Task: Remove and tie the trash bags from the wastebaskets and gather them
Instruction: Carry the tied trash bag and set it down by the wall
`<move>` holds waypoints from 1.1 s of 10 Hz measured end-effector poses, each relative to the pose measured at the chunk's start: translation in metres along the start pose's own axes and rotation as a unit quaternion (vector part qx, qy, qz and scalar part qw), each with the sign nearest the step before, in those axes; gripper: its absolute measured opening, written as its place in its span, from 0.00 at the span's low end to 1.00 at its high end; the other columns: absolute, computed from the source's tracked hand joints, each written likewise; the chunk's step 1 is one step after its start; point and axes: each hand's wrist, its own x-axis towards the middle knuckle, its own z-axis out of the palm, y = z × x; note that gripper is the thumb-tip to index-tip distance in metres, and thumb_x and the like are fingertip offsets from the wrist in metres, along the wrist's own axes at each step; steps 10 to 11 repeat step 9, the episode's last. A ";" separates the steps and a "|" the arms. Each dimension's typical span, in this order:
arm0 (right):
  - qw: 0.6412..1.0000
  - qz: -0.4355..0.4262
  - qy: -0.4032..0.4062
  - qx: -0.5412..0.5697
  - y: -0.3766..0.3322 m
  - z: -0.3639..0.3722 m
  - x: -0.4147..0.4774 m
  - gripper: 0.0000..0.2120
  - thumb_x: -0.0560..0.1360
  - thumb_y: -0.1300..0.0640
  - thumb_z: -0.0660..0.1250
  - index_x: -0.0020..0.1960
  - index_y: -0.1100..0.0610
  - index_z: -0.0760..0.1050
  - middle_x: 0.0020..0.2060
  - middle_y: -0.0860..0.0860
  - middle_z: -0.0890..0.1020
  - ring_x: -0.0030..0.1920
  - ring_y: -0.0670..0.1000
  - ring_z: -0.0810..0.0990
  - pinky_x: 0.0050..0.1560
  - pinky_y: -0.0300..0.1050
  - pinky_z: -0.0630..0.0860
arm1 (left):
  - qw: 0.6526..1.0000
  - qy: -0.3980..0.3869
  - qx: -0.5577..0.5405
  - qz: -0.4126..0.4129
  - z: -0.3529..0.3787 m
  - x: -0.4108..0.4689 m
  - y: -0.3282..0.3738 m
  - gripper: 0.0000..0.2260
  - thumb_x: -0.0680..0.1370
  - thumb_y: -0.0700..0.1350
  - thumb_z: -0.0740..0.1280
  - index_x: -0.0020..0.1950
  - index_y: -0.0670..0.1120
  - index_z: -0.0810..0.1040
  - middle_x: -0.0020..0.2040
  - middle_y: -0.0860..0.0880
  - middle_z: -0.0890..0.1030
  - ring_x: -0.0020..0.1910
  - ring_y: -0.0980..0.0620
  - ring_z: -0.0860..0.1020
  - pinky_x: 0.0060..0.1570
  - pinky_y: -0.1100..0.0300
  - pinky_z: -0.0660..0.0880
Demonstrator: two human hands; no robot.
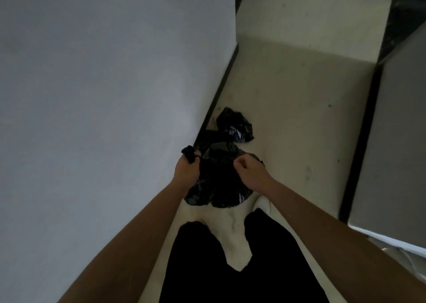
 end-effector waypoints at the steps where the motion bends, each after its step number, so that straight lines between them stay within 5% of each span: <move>1: 0.997 0.049 -0.053 0.002 0.033 0.033 0.040 0.07 0.84 0.52 0.56 0.53 0.54 0.70 0.42 0.46 0.74 0.43 0.47 0.73 0.38 0.37 0.67 | 0.998 -0.001 0.015 -0.057 0.017 0.040 -0.045 0.09 0.83 0.40 0.58 0.53 0.38 0.77 0.43 0.44 0.78 0.41 0.49 0.76 0.39 0.59 0.73; 2: 0.995 0.077 -0.063 0.003 0.074 0.072 0.089 0.07 0.84 0.52 0.57 0.53 0.53 0.71 0.43 0.47 0.76 0.42 0.46 0.74 0.37 0.37 0.67 | 0.994 -0.012 0.014 -0.108 0.036 0.090 -0.092 0.08 0.82 0.40 0.60 0.52 0.39 0.77 0.45 0.42 0.79 0.45 0.44 0.77 0.47 0.53 0.73; 4: 0.990 0.132 -0.042 0.022 0.164 0.163 0.208 0.11 0.84 0.53 0.56 0.60 0.57 0.72 0.50 0.52 0.77 0.47 0.51 0.75 0.45 0.44 0.70 | 0.983 -0.036 0.022 -0.180 0.083 0.219 -0.213 0.15 0.74 0.42 0.61 0.29 0.53 0.77 0.32 0.47 0.75 0.36 0.46 0.75 0.40 0.52 0.70; 6: 0.993 0.117 -0.030 0.001 0.216 0.228 0.316 0.13 0.84 0.53 0.56 0.63 0.56 0.74 0.54 0.53 0.79 0.48 0.50 0.77 0.40 0.36 0.69 | 0.984 0.011 0.000 -0.178 0.107 0.330 -0.288 0.06 0.78 0.41 0.62 0.41 0.44 0.73 0.38 0.47 0.74 0.39 0.49 0.72 0.38 0.59 0.68; 7: 0.995 0.095 -0.018 -0.005 0.227 0.249 0.356 0.14 0.83 0.53 0.57 0.64 0.55 0.75 0.55 0.53 0.80 0.51 0.50 0.78 0.42 0.35 0.70 | 0.991 0.049 0.051 -0.116 0.106 0.375 -0.316 0.06 0.78 0.43 0.62 0.43 0.44 0.75 0.41 0.48 0.77 0.45 0.48 0.76 0.47 0.56 0.74; 8: 0.996 0.090 -0.011 0.017 0.229 0.252 0.374 0.15 0.83 0.53 0.58 0.68 0.54 0.72 0.51 0.49 0.77 0.46 0.45 0.73 0.36 0.23 0.68 | 0.992 0.057 0.096 -0.063 0.101 0.386 -0.324 0.12 0.80 0.44 0.62 0.59 0.38 0.75 0.53 0.44 0.79 0.52 0.47 0.78 0.55 0.54 0.75; 9: 0.997 0.080 -0.013 -0.010 0.224 0.239 0.361 0.16 0.83 0.53 0.57 0.69 0.55 0.71 0.62 0.51 0.78 0.56 0.47 0.75 0.47 0.30 0.68 | 0.985 0.060 0.162 -0.015 0.092 0.369 -0.320 0.12 0.81 0.47 0.63 0.61 0.42 0.74 0.56 0.47 0.78 0.53 0.50 0.76 0.55 0.57 0.73; 11: 0.997 0.080 -0.013 -0.010 0.224 0.239 0.361 0.16 0.83 0.53 0.57 0.69 0.55 0.71 0.62 0.51 0.78 0.56 0.47 0.75 0.47 0.30 0.68 | 0.985 0.060 0.162 -0.015 0.092 0.369 -0.320 0.12 0.81 0.47 0.63 0.61 0.42 0.74 0.56 0.47 0.78 0.53 0.50 0.76 0.55 0.57 0.73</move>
